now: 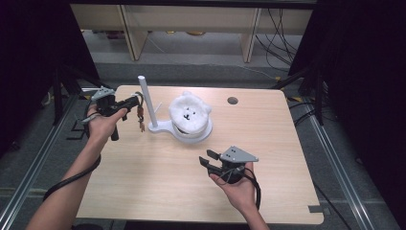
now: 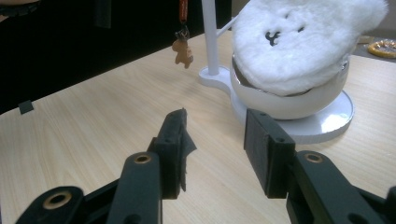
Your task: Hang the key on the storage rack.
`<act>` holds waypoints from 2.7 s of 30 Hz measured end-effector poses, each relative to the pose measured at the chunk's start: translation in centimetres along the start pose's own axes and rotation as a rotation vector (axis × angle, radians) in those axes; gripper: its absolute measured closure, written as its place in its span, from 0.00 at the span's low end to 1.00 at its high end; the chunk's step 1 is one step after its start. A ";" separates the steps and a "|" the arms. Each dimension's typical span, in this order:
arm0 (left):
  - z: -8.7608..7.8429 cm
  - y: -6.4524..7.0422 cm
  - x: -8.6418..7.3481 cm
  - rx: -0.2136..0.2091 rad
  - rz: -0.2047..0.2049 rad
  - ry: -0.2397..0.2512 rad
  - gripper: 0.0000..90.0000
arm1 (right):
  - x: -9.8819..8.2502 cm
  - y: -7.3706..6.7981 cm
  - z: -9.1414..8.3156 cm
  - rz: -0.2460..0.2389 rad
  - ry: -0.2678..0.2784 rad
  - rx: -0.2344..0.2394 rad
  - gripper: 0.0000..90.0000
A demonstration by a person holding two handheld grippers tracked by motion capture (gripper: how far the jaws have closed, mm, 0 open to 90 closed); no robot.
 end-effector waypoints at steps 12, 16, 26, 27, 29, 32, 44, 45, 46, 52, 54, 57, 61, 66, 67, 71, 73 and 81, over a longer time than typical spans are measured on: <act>-2.1 0.1 -0.9 0.058 0.079 -0.002 0.70 | 0.3 1.0 -0.6 0.015 0.011 -0.022 0.66; -2.9 0.5 -1.5 0.064 0.095 0.008 0.62 | 0.4 1.4 -1.2 0.030 -0.018 -0.040 0.65; -5.0 1.6 -3.3 0.067 0.134 0.022 0.51 | 0.3 3.5 -2.5 0.010 -0.004 -0.109 0.62; -5.1 1.7 -3.4 0.067 0.138 0.023 0.50 | 0.2 3.9 -2.8 0.016 -0.003 -0.115 0.62; -5.6 2.0 -3.8 0.064 0.139 0.026 0.49 | -0.1 4.2 -3.0 0.027 -0.015 -0.114 0.61; -6.3 2.4 -4.4 0.062 0.142 0.033 0.49 | -0.5 4.8 -3.4 0.017 -0.026 -0.132 0.60; -8.3 3.0 -7.4 0.082 0.157 0.050 0.46 | -2.4 6.0 -3.9 0.096 -0.048 -0.167 0.59; -8.4 3.1 -7.7 0.085 0.158 0.052 0.46 | -2.6 6.2 -3.8 0.076 -0.040 -0.166 0.58; -8.5 3.1 -8.0 0.087 0.162 0.051 0.46 | -2.7 6.5 -4.1 0.070 -0.056 -0.174 0.58; -8.8 3.2 -10.5 0.096 0.165 0.061 0.45 | -3.8 7.1 -4.3 0.106 -0.040 -0.192 0.58; -8.9 3.1 -11.3 0.102 0.157 0.058 0.44 | -4.1 7.2 -4.4 0.124 -0.044 -0.191 0.57; -8.7 3.1 -12.5 0.107 0.155 0.057 0.44 | -4.7 7.5 -4.5 0.120 -0.047 -0.203 0.57; -8.4 3.0 -13.8 0.108 0.144 0.050 0.43 | -5.4 7.6 -4.4 0.158 -0.042 -0.222 0.56; -8.0 2.9 -15.2 0.115 0.132 0.058 0.43 | -6.3 8.0 -4.3 0.162 -0.056 -0.215 0.56; -8.0 2.9 -15.5 0.117 0.126 0.055 0.43 | -6.5 8.0 -4.2 0.174 -0.056 -0.218 0.56; -7.8 3.3 -16.1 0.111 0.112 0.056 0.42 | -7.2 8.0 -4.0 0.187 -0.029 -0.240 0.57; -7.6 3.5 -16.4 0.111 0.121 0.065 0.41 | -7.4 7.9 -4.0 0.207 0.009 -0.230 0.57; -7.7 3.7 -17.0 0.113 0.126 0.078 0.40 | -8.0 7.5 -3.9 0.182 0.033 -0.245 0.57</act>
Point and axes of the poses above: each handheld gripper's, and its own axes: z roughly forward along the jaws, x roughly out of its top, y roughly to its right, the point moved 1 cm from there along z, roughly forward along the jaws, and after that the axes turned 5 degrees about -y, right-handed, at the moved point
